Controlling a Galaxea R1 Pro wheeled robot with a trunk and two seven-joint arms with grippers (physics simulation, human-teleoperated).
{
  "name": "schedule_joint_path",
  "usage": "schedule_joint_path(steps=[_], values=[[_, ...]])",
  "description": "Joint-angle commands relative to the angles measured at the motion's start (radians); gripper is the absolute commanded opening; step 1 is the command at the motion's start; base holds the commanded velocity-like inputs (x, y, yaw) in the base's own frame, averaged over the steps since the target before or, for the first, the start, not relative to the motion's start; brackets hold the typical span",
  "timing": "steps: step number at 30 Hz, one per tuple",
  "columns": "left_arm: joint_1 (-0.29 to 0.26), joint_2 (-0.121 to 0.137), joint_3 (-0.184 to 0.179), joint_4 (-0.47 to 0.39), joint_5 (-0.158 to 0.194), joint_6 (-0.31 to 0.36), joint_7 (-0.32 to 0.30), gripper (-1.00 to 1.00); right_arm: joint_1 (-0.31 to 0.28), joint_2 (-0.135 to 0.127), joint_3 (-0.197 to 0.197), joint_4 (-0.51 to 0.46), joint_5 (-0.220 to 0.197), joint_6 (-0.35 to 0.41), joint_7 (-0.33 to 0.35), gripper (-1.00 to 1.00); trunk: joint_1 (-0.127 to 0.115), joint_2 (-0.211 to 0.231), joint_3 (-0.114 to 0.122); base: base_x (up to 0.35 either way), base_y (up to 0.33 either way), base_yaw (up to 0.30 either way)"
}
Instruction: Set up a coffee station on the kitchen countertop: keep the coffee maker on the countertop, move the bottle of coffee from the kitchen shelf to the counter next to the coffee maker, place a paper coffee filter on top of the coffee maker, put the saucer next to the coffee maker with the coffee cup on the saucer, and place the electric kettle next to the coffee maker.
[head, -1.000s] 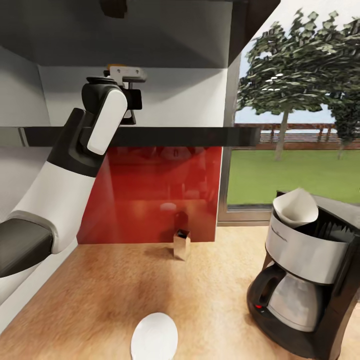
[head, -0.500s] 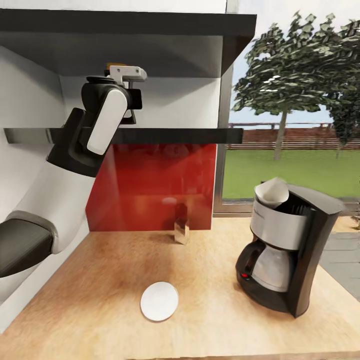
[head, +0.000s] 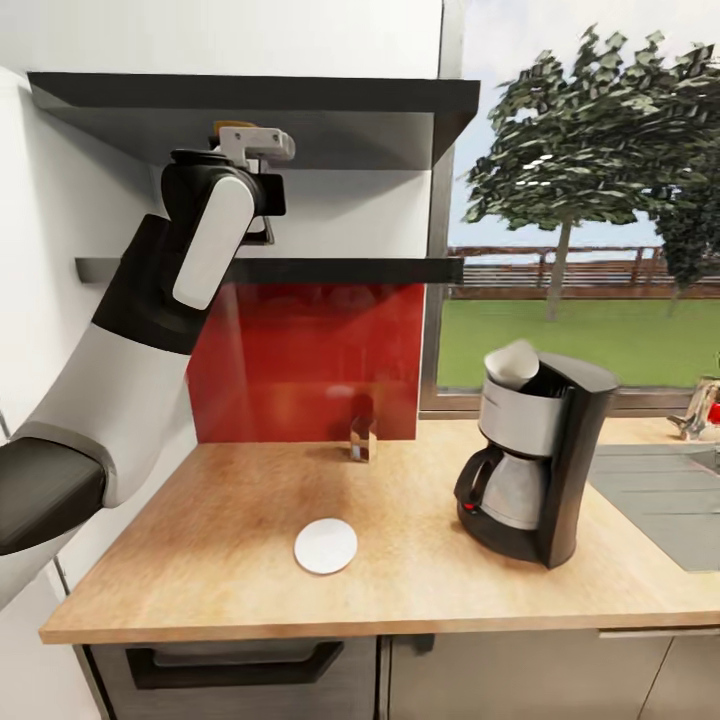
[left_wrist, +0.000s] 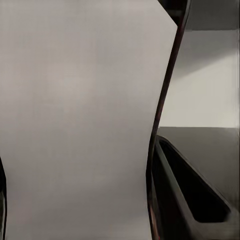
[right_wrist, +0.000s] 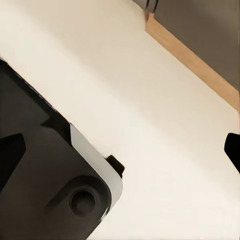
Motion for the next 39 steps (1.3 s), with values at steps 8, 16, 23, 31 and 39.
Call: schedule_joint_path(steps=[8, 16, 23, 31, 39], values=[[0.000, -0.004, -0.003, -0.045, 0.006, 0.005, 0.003, -1.00, -0.001, 0.000, 0.004, 0.000, -0.004, -0.003, 0.003, 1.00, 0.000, -0.001, -0.002, -0.302, 0.000, 0.000], [0.007, -0.025, -0.005, -0.133, 0.010, 0.006, -0.001, -1.00, -0.001, 0.000, 0.004, 0.000, -0.004, -0.003, 0.003, 1.00, 0.000, -0.001, -0.002, -0.060, 0.000, 0.000], [0.099, -0.108, -0.007, -0.220, 0.012, 0.006, -0.011, -1.00, -0.001, 0.000, 0.004, 0.000, -0.004, -0.003, 0.003, 1.00, 0.000, -0.001, -0.002, -0.004, 0.000, 0.000], [0.323, -0.123, -0.008, -0.346, 0.011, -0.009, -0.276, -1.00, -0.001, -0.001, 0.004, 0.000, -0.004, -0.003, 0.003, 1.00, 0.000, -0.001, -0.002, 0.000, 0.000, 0.000], [0.424, -0.119, -0.226, -0.370, 0.011, -0.224, -0.329, -1.00, -0.001, -0.007, 0.004, -0.001, -0.004, -0.003, -0.019, 1.00, 0.000, -0.001, -0.002, 0.000, 0.000, 0.000]])
